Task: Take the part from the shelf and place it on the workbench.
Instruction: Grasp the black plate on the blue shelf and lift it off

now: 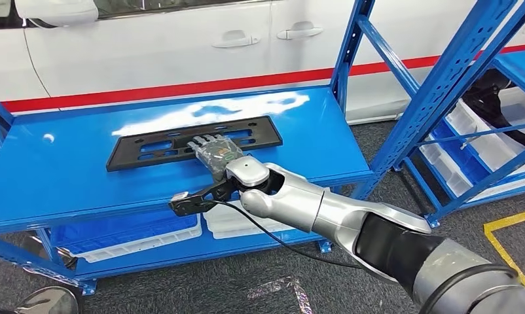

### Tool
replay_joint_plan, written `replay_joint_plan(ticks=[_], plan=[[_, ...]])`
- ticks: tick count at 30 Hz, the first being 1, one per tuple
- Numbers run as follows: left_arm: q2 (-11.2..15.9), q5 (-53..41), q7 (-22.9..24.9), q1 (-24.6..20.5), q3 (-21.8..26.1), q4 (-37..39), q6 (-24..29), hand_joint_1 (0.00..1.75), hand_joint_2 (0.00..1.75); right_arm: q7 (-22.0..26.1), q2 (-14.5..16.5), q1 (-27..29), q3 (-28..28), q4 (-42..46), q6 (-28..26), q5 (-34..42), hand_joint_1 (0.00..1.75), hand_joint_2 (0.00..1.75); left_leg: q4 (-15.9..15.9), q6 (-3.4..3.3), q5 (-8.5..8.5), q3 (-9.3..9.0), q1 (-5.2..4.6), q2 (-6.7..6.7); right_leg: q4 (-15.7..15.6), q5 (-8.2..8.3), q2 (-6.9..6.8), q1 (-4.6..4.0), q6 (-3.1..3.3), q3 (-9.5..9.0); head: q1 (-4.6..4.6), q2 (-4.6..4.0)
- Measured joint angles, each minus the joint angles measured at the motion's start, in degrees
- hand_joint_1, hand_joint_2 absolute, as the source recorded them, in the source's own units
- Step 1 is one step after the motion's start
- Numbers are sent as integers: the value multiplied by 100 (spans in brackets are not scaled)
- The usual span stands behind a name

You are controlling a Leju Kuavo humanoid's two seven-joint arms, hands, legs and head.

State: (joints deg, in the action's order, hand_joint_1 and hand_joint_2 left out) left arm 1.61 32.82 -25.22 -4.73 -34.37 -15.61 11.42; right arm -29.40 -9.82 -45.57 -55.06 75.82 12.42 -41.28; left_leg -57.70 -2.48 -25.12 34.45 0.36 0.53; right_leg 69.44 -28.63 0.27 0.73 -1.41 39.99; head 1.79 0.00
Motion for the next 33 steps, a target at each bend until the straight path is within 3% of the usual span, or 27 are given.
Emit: replay_joint_plan(ticks=[1,3,6,8,10,12,13,14,16,17,19,23,25,27,28,29,30,32,33], plan=[[-5,0,0,3,-8,0,-1,0,0,-3,-5,-5,2,-16,-1,-1,0,175,-20,19,-37,-25,-1,6,-380,206,-2,3,14,-146,1,0],[-14,1,0,-5,-19,0,-1,0,0,-5,-10,-17,7,-39,-6,-2,0,175,-70,75,-103,-39,-19,16,-927,388,0,-6,52,-379,-1,1],[-13,2,0,-14,-38,0,-1,0,0,-8,-12,-16,11,-68,-14,-3,0,175,-68,155,-137,-33,-31,17,-1029,347,13,-18,134,-440,-3,1],[-10,9,0,-9,-43,0,1,0,0,-13,-18,-25,20,-86,-27,-3,0,175,-233,218,-237,27,-25,3,-1061,336,13,4,204,-492,-4,1],[-14,18,0,-7,-44,0,1,0,0,-15,-20,-28,28,-99,-49,4,0,175,-835,277,-488,328,-10,-13,-1078,301,9,17,258,-550,-5,1],[-20,26,0,-6,-46,0,1,0,0,-13,-19,-12,28,-120,-59,16,0,175,-1557,305,-690,766,3,-17,-1072,251,9,9,280,-595,-6,0],[-21,31,1,0,-46,0,1,0,0,-13,-19,-1,28,-134,-60,21,0,175,-1703,303,-658,892,4,-18,-1068,220,11,4,282,-625,-6,0],[-21,33,1,8,-47,0,1,0,0,-13,-19,8,28,-148,-60,26,0,175,-1608,288,-508,895,3,-18,-1065,184,15,-2,280,-665,-7,0],[-20,36,2,17,-47,0,1,0,0,-11,-19,10,29,-167,-60,30,0,175,-882,218,-44,611,-15,-19,-1068,105,21,-9,267,-772,-6,0],[-17,36,2,14,-48,0,1,0,0,-9,-19,4,30,-174,-60,30,0,175,-511,171,105,427,-39,-21,-1076,68,21,-17,249,-818,-5,0],[-15,36,1,5,-51,0,1,0,0,-5,-20,4,31,-187,-61,30,0,175,-88,99,144,209,-87,-25,-1097,29,18,-19,194,-874,-4,0],[-23,55,-1,26,-55,0,1,0,0,-18,-21,29,31,-204,-60,28,0,175,91,2,55,8,-77,-19,-952,-12,3,-18,81,-877,-3,2],[-28,77,-1,31,-58,0,2,0,0,-52,-25,16,32,-211,-44,27,0,175,142,-39,18,-104,-60,-20,-435,-223,-1,-10,48,-580,0,1],[-26,93,0,23,-65,0,5,0,0,-87,-32,52,33,-225,-15,20,0,175,146,-61,-57,-182,-58,-18,236,-430,1,-7,21,-116,-1,1],[-26,97,2,28,-71,0,6,0,0,-102,-38,89,33,-236,-3,13,0,175,144,-60,-102,-233,-55,-12,407,-435,-1,3,5,54,-1,1],[-27,99,4,39,-81,0,7,0,0,-113,-45,122,33,-249,3,4,0,175,140,-54,-155,-294,-50,-3,382,-330,-3,18,-11,136,-1,1],[-28,100,7,51,-91,0,6,0,0,-121,-53,141,33,-263,5,-3,0,175,130,-43,-214,-364,-43,5,166,-126,-4,37,-29,125,0,0],[-36,100,11,70,-109,3,5,0,0,-126,-66,153,33,-299,2,-9,0,175,102,10,-351,-483,-30,15,-499,389,-6,74,-51,-23,-4,0],[-38,102,13,62,-116,7,7,0,0,-126,-70,150,33,-318,-2,-10,0,175,69,48,-406,-512,-27,16,-777,509,-8,69,-38,-67,-7,1]])
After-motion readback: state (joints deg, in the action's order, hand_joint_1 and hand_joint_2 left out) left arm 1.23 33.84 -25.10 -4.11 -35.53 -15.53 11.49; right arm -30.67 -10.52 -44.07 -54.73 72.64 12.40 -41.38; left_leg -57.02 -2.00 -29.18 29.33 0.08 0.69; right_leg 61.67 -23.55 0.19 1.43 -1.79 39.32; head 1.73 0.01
